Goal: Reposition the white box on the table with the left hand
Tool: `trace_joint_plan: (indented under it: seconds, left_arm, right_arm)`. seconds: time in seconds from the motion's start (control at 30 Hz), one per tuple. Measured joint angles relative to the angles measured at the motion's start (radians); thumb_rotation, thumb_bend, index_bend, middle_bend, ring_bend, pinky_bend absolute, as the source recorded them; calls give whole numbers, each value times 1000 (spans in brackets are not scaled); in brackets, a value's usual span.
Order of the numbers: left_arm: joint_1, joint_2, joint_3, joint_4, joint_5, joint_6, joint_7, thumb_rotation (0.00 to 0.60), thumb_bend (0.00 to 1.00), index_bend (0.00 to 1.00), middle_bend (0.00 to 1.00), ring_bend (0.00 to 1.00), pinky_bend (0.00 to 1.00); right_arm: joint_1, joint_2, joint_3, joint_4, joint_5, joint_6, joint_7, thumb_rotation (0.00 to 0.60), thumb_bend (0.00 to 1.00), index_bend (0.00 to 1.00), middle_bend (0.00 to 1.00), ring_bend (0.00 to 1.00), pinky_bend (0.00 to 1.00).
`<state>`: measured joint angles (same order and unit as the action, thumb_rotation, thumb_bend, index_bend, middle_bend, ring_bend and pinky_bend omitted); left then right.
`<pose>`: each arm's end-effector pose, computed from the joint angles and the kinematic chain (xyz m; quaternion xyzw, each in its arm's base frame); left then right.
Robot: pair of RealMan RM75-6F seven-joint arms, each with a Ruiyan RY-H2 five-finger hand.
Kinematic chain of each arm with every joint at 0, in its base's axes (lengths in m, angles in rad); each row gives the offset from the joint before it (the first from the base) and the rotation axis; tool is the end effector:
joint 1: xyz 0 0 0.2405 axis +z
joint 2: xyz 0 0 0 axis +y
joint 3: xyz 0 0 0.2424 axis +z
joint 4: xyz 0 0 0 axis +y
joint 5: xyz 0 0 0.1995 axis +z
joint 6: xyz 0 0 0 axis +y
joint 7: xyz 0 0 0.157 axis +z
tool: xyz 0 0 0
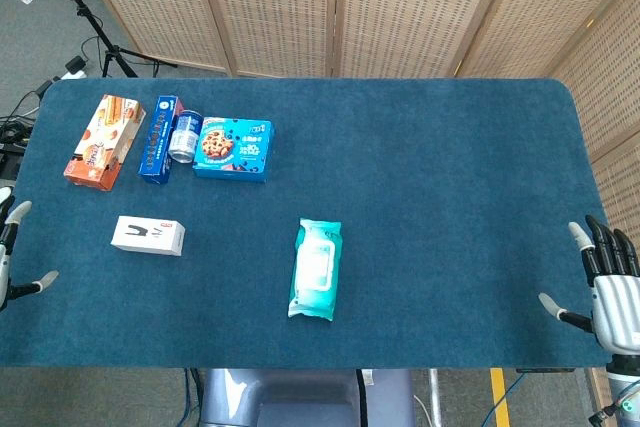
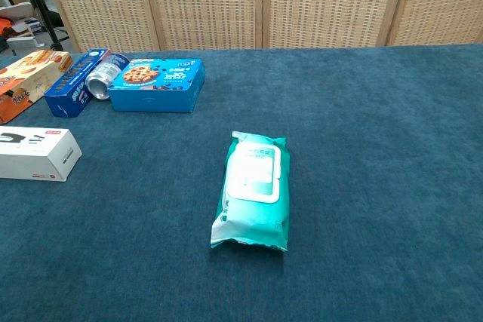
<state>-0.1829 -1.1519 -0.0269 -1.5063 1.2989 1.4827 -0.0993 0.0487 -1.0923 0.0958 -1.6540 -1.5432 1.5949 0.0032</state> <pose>-0.3217 0.2184 0.1735 -0.5428 -0.4128 -0.3897 0.6190 -0.2784 -0.1886 0.1873 0.5660 -0.3476 0.4388 0.6052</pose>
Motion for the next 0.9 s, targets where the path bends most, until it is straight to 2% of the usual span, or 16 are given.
trace_joint_plan:
  seconds: [0.3,0.53,0.73,0.9]
  left_arm:
    - [7,9,-4,6,45,-19,-18,600,0,0,0,0,0]
    - [-55,39,5,-13,103,-134,-18,600,0,0,0,0,0]
    - [-171,56,5,-23,130,-342,-36,600,0,0,0,0,0]
    - [-311,40,-12,-6,102,-593,-37,600,0,0,0,0,0]
  right_arm:
    - [-4,6,-1,-6,-3,3,9,600,0,0,0,0,0]
    - [-2,8,2,-7,2,-3,14,600,0,0,0,0,0]
    - [-2,8,3,-4,7,-7,17,600,0,0,0,0,0]
    - [0,7,8,0,18,-12,17,600,0,0,0,0,0]
